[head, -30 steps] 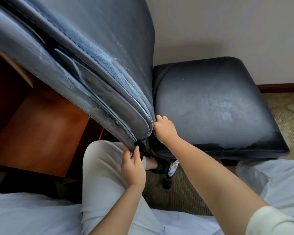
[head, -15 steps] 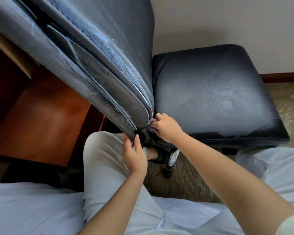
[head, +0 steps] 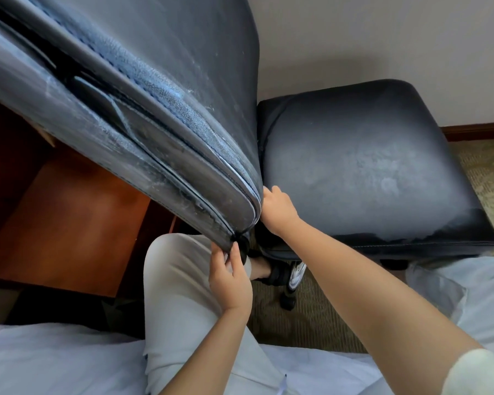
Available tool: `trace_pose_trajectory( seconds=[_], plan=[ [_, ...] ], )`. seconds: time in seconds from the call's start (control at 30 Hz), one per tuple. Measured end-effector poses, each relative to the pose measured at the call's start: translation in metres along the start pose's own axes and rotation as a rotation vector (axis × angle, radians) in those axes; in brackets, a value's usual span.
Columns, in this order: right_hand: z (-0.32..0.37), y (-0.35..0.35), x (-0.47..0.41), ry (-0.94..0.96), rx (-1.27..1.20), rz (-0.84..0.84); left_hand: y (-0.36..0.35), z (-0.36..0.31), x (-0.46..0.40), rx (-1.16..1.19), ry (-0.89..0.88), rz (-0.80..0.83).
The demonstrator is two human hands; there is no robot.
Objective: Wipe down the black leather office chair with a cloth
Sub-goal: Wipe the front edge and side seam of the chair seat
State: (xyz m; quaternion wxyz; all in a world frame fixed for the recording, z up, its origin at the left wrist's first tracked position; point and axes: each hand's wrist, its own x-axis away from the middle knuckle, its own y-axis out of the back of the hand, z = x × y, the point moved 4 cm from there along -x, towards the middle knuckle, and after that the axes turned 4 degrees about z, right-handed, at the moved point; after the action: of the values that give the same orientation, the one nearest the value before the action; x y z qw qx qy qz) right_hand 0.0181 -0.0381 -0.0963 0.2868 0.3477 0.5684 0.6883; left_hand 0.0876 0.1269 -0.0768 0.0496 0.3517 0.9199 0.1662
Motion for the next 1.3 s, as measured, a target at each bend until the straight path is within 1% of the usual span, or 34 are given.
trace_pose_trajectory(
  seconds=[0.07,0.13,0.17,0.27,0.4,0.5,0.67,0.77,0.87,1.0,1.2,1.3],
  plan=[
    [0.007,-0.004,0.014,0.104,0.016,0.012,0.001,-0.001,0.001,-0.011,-0.003,0.015],
    [0.011,-0.01,0.032,0.161,-0.004,0.03,0.001,-0.001,0.002,-0.024,-0.01,0.033],
    [0.012,-0.012,0.042,0.168,-0.018,0.017,0.001,-0.001,0.002,-0.028,-0.016,0.04],
    [0.015,-0.011,0.064,0.187,-0.042,-0.095,0.003,-0.002,0.003,-0.035,-0.035,0.068],
    [0.011,-0.021,0.087,0.173,-0.045,-0.128,0.003,-0.001,0.004,-0.015,-0.036,0.085],
    [0.009,-0.021,0.09,0.15,-0.031,-0.167,0.002,-0.003,0.006,-0.008,-0.027,0.058],
    [0.007,-0.01,0.065,0.118,-0.054,-0.211,0.002,-0.004,0.004,-0.046,-0.032,0.05],
    [0.006,-0.008,0.047,0.096,-0.079,-0.183,0.001,-0.004,-0.002,-0.112,-0.066,0.075],
    [0.005,-0.01,0.031,0.085,-0.094,-0.178,-0.002,-0.008,-0.01,-0.139,-0.069,0.058],
    [-0.001,-0.013,0.006,0.092,-0.108,-0.175,-0.005,-0.014,-0.028,-0.112,-0.023,0.003],
    [-0.009,-0.002,-0.04,0.014,-0.102,-0.152,-0.004,-0.014,-0.045,-0.099,-0.012,-0.016],
    [-0.02,0.007,-0.059,-0.06,-0.095,-0.184,-0.005,-0.012,-0.047,-0.081,-0.007,-0.029]
  ],
)
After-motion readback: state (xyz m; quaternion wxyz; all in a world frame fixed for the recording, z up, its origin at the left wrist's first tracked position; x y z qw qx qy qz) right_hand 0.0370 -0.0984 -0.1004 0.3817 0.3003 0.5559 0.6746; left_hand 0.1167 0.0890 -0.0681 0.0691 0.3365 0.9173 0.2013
